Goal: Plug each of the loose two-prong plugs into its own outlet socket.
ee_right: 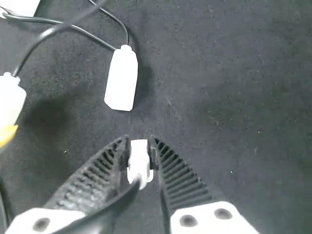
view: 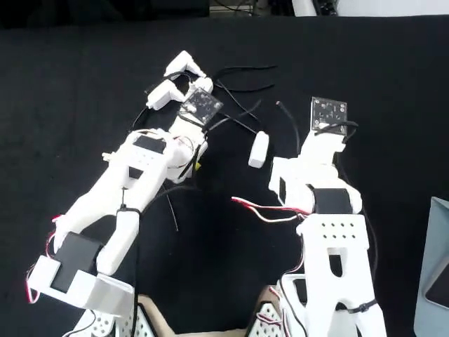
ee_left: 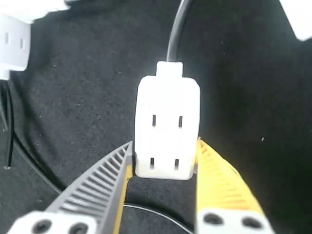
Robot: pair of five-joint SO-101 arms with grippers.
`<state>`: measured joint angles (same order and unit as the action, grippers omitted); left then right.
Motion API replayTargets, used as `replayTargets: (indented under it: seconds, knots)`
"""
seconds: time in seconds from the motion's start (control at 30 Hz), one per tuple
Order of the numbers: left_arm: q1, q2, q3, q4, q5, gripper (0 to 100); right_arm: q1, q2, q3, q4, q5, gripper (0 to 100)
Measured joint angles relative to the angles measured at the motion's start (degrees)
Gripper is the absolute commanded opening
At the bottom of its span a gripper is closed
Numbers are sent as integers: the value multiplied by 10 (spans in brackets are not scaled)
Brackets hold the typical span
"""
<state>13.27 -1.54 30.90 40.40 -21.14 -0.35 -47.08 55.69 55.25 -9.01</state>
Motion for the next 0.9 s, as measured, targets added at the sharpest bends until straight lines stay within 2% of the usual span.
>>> replayTargets:
  seconds: [0.17,0.33,0.37,0.53,0.7,0.8,0.9]
  knots:
    - [0,9,0,-14,8,139,0,0,0,0,0,12]
    - [0,36,17,-14,-15,338,0,0,0,0,0,12]
    - [0,39,18,-6,-25,351,0,0,0,0,0,12]
    - [-2,31,18,39,-18,352,0,0,0,0,0,12]
    - [-18,-43,18,88,-13,352,0,0,0,0,3,12]
    - [-47,-107,19,113,-8,352,-2,2,0,0,18,12]
    - [-90,-171,45,120,21,352,-33,3,-6,0,54,12]
